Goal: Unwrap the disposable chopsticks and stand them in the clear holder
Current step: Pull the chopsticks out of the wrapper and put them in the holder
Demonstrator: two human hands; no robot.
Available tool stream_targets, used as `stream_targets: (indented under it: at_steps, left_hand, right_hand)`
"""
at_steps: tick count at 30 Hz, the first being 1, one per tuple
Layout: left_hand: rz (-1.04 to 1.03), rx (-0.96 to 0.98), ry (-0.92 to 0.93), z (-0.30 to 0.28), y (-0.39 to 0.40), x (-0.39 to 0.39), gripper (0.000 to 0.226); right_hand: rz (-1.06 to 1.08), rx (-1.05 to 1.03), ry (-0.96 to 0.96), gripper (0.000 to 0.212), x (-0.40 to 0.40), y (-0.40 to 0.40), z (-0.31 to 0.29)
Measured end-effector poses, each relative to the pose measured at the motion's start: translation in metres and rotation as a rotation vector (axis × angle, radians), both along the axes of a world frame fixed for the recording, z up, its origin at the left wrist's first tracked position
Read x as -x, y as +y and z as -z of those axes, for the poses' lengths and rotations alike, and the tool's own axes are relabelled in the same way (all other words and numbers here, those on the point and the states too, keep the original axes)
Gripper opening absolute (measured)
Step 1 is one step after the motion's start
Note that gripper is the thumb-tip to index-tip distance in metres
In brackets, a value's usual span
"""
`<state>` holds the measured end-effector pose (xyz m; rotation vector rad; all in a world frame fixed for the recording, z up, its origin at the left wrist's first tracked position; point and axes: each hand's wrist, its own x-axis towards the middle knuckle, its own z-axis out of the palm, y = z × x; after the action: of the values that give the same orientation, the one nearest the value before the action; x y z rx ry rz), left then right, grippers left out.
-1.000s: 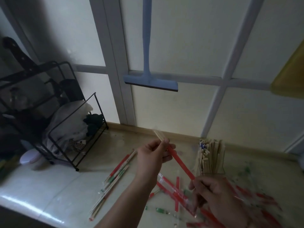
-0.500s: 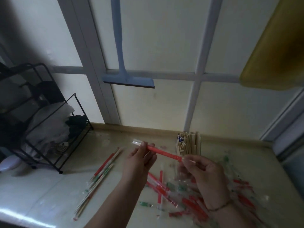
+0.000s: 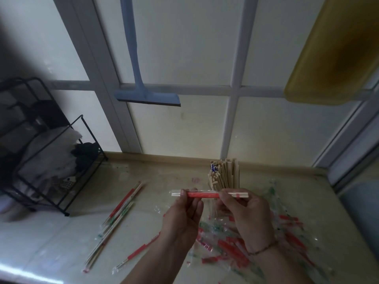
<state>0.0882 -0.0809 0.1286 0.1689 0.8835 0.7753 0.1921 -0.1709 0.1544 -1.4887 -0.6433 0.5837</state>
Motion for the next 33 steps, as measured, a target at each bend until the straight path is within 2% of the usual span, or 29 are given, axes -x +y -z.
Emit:
stream_targets:
  at_steps: [5,6,11,16,18,20,21,23,26,29,31,33]
  left_hand:
    - [-0.010,-0.019,-0.001,0.001,-0.003,-0.004,0.028]
    - [-0.022,-0.020,-0.001,0.002,-0.001,-0.004,0.030]
    - [-0.053,-0.018,-0.009,0.010,0.008,-0.006,0.034]
    - [-0.075,-0.002,0.007,0.020,0.015,-0.001,0.023]
    - [-0.134,0.001,0.051,0.029,0.026,0.007,0.021]
    - [-0.185,-0.017,0.139,0.047,0.040,0.019,0.020]
    - [-0.181,-0.029,0.205,0.058,0.047,0.026,0.019]
    - [-0.104,-0.057,0.387,0.081,0.054,0.038,0.015]
    - [0.129,-0.232,0.739,0.115,0.054,0.047,0.015]
    - [0.245,-0.374,0.917,0.132,0.051,0.046,0.014]
    - [0.329,-0.457,1.011,0.136,0.052,0.041,0.024]
    - [0.394,-0.517,1.136,0.139,0.055,0.034,0.050]
  right_hand:
    - [-0.042,-0.025,-0.002,0.007,-0.001,-0.001,0.009]
    - [-0.028,-0.038,0.024,0.016,-0.001,-0.004,0.011]
    - [0.154,-0.136,0.108,0.027,-0.002,-0.010,0.022]
    - [0.244,-0.164,0.201,0.045,-0.017,-0.011,0.034]
    - [0.337,-0.214,0.228,0.039,-0.034,-0.015,0.035]
    - [0.386,-0.277,0.292,0.026,-0.057,-0.020,0.032]
    - [0.402,-0.294,0.293,0.026,-0.069,-0.024,0.030]
    - [0.428,-0.292,0.244,0.037,-0.093,-0.028,0.028]
    - [0.419,-0.283,0.192,0.058,-0.120,-0.030,0.028]
    - [0.385,-0.265,0.155,0.072,-0.140,-0.026,0.033]
    - [0.375,-0.244,0.122,0.076,-0.149,-0.021,0.035]
    - [0.349,-0.226,0.086,0.074,-0.153,-0.016,0.035]
